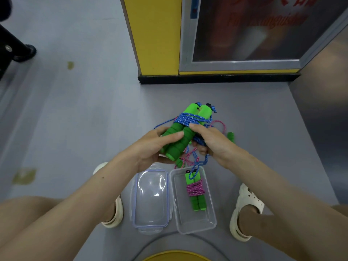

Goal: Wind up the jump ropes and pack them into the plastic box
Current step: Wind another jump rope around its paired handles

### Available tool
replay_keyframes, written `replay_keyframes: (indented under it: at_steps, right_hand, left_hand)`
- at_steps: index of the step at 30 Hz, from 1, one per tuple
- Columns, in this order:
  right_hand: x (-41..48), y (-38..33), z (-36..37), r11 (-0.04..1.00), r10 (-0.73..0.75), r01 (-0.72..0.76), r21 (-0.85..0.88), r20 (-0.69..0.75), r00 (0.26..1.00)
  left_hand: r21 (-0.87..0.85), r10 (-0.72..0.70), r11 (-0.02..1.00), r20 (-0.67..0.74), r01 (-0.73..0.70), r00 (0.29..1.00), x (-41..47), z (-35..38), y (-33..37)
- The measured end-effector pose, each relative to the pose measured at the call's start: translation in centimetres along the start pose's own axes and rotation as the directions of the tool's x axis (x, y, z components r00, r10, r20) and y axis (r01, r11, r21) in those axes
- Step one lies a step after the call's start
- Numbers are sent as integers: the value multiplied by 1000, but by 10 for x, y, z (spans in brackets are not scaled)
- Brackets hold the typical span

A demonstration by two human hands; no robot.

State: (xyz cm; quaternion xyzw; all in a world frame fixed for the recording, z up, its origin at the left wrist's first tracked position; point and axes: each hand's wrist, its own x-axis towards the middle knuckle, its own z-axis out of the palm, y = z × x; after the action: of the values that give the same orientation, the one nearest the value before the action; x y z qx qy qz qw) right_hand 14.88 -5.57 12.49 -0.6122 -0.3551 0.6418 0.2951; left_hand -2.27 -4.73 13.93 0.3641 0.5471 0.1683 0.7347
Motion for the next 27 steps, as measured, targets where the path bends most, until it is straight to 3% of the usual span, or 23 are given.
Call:
replay_keyframes:
  at_steps: [2,5,12,14,17,21,24,27]
  right_hand:
    - [0,0,-1,1000,-4,4,9,25,1000]
    - [0,3,0,1000,-10,10,-12,29,1000]
    - [4,7,-9,974,-53,45,-221,-26,998]
    - [4,9,-10,963,-57,44,-265,-42,998]
    - [3,7,-10,951,-61,45,-306,-46,997]
    - [2,7,-7,935,-82,64,-348,-36,996]
    - [-1,3,-5,953,-71,68,-295,0,997]
    - [-5,-1,-2,968,-58,73,-242,66,996]
  left_hand:
    - [-56,47,997,6,-47,999,0,-2,-1]
    - [-69,119,990,-97,-126,988,3,-3,0]
    - [109,289,957,-247,-270,925,7,2,-1]
    - [266,381,913,-293,-308,877,11,0,-4]
    - [563,543,763,-291,-318,788,13,-1,-9]
    - [855,716,484,-263,-188,647,9,5,-11]
    - [966,839,225,-128,-123,528,7,4,-15]
    - [995,855,98,-66,-35,515,9,2,-19]
